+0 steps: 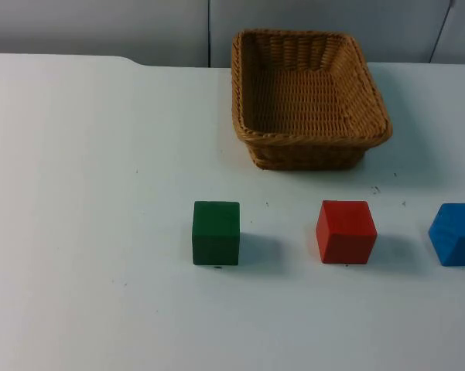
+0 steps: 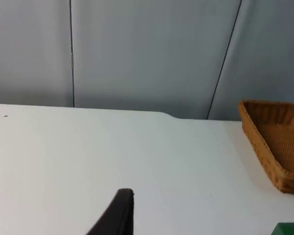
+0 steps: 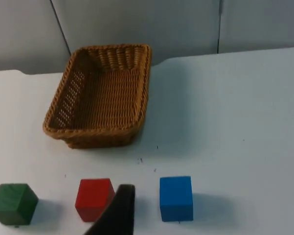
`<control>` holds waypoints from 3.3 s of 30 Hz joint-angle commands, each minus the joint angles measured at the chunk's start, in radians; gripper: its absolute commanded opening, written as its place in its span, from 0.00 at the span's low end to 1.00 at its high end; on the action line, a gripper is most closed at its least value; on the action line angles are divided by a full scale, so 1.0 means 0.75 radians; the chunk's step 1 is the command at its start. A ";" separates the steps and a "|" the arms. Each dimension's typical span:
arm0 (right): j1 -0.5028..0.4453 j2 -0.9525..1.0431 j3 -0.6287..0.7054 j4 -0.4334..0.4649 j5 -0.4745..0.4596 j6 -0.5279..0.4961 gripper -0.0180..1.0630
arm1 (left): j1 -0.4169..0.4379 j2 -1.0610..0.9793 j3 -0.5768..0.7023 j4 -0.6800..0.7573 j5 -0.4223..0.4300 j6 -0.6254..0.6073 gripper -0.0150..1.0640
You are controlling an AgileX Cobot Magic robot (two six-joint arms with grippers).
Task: Pick up the basket with the left hand and place the blue cube into the basket with the right hand.
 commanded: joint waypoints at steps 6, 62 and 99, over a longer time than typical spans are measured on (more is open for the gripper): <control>0.003 0.317 -0.012 -0.001 -0.245 -0.057 0.98 | 0.006 0.254 -0.007 -0.098 -0.189 -0.017 0.99; 0.003 0.943 -0.009 0.014 -0.306 -0.123 0.96 | -0.269 3.097 -1.836 -1.021 0.003 0.880 0.90; 0.003 0.943 -0.009 0.048 -0.392 -0.123 0.95 | -0.278 3.343 -2.075 -1.081 -0.195 0.613 0.01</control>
